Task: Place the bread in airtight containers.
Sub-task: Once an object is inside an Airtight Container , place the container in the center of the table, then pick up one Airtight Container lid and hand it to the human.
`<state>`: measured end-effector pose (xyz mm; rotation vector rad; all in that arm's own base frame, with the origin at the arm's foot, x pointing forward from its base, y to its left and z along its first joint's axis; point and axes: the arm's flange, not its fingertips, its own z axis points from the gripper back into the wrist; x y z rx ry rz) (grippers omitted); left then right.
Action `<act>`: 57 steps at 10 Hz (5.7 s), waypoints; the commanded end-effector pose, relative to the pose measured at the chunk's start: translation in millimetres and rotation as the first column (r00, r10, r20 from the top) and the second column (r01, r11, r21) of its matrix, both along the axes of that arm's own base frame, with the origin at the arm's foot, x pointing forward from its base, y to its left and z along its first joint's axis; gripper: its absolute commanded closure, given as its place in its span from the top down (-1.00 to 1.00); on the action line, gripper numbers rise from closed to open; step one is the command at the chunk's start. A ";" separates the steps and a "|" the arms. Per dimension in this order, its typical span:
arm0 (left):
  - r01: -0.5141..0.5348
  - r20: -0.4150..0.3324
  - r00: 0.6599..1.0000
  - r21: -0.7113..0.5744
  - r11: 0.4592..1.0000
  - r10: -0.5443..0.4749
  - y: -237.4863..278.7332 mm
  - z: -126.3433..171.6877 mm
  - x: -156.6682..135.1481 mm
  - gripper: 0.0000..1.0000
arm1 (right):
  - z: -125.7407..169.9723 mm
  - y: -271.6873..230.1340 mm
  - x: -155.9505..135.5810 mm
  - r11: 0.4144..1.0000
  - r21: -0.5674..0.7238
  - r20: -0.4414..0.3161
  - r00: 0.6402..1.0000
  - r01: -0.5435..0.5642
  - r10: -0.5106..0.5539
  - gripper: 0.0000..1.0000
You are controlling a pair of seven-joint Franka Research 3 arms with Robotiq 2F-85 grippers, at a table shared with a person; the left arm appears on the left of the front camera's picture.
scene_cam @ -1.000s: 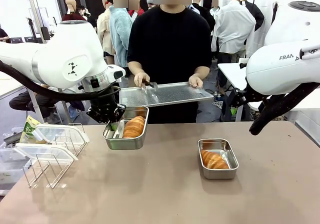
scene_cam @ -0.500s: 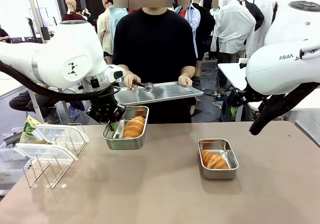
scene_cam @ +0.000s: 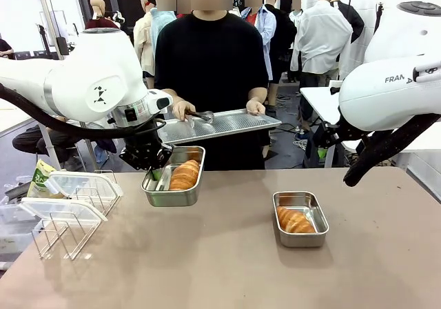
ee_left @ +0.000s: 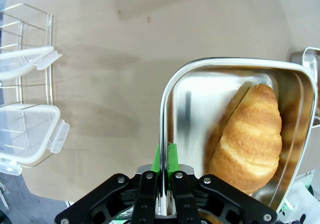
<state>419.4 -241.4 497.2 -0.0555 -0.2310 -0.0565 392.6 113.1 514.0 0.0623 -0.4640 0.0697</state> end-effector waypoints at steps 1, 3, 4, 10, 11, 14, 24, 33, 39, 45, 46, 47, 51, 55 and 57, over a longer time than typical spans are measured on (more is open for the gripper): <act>-0.001 0.006 1.000 -0.004 1.000 0.001 1.4 3.7 0.4 -1.00 | -0.5 -0.5 0.1 1.000 0.007 -0.004 1.000 -0.001 0.001 1.00; -0.001 0.006 1.000 -0.004 1.000 0.001 1.4 3.7 0.4 -1.00 | -0.5 -0.5 0.1 1.000 0.007 -0.004 1.000 -0.001 0.001 1.00; -0.001 0.006 1.000 -0.004 1.000 0.001 1.4 3.7 0.4 -1.00 | -0.5 -0.5 0.1 1.000 0.007 -0.004 1.000 -0.001 0.001 1.00; -0.045 0.057 0.997 0.021 0.999 0.044 -9.7 -65.5 26.2 -1.00 | -0.5 -0.5 0.1 1.000 0.007 -0.004 1.000 -0.001 0.001 1.00; -0.028 0.039 0.999 0.025 0.999 0.027 -11.2 -83.2 34.7 -1.00 | -0.5 -0.5 0.1 1.000 0.007 -0.004 1.000 -0.001 0.001 1.00; -0.046 -0.016 0.999 0.075 0.996 0.048 -6.7 -124.3 53.3 -1.00 | -0.5 -0.5 0.1 1.000 0.007 -0.004 1.000 -0.001 0.001 1.00; -0.090 -0.020 0.996 0.042 0.995 0.091 -11.4 -161.3 51.5 -1.00 | -0.5 -0.5 0.1 1.000 0.007 -0.004 1.000 -0.001 0.001 1.00; -0.069 -0.073 0.995 0.064 0.996 0.074 -13.1 -167.0 53.0 0.10 | -0.5 -0.5 0.1 1.000 0.007 -0.004 1.000 -0.001 0.001 1.00; -0.086 -0.076 0.993 0.082 0.993 0.092 -11.3 -165.2 52.0 1.00 | -0.5 -0.5 0.1 1.000 0.007 -0.004 1.000 -0.001 0.001 1.00; -0.061 -0.091 0.994 0.051 0.997 0.066 -7.3 -165.8 50.8 1.00 | -0.5 -0.5 0.1 1.000 0.007 -0.004 1.000 -0.001 0.001 1.00; -0.061 -0.091 0.994 0.051 0.997 0.066 -7.3 -165.8 50.8 1.00 | -0.5 -0.5 0.1 1.000 0.007 -0.004 1.000 -0.001 0.001 1.00; -0.061 -0.091 0.994 0.051 0.997 0.066 -7.3 -165.8 50.8 1.00 | -0.5 -0.5 0.1 1.000 0.007 -0.004 1.000 -0.001 0.001 1.00; -0.061 -0.091 0.994 0.051 0.997 0.066 -7.3 -165.8 50.8 1.00 | -0.5 -0.5 0.1 1.000 0.007 -0.004 1.000 -0.001 0.001 1.00; -0.061 -0.091 0.994 0.051 0.997 0.066 -7.3 -165.8 50.8 1.00 | -0.5 -0.5 0.1 1.000 0.007 -0.004 1.000 -0.001 0.001 1.00; -0.061 -0.091 0.994 0.051 0.997 0.066 -7.3 -165.8 50.8 1.00 | -0.5 -0.5 0.1 1.000 0.007 -0.004 1.000 -0.001 0.001 1.00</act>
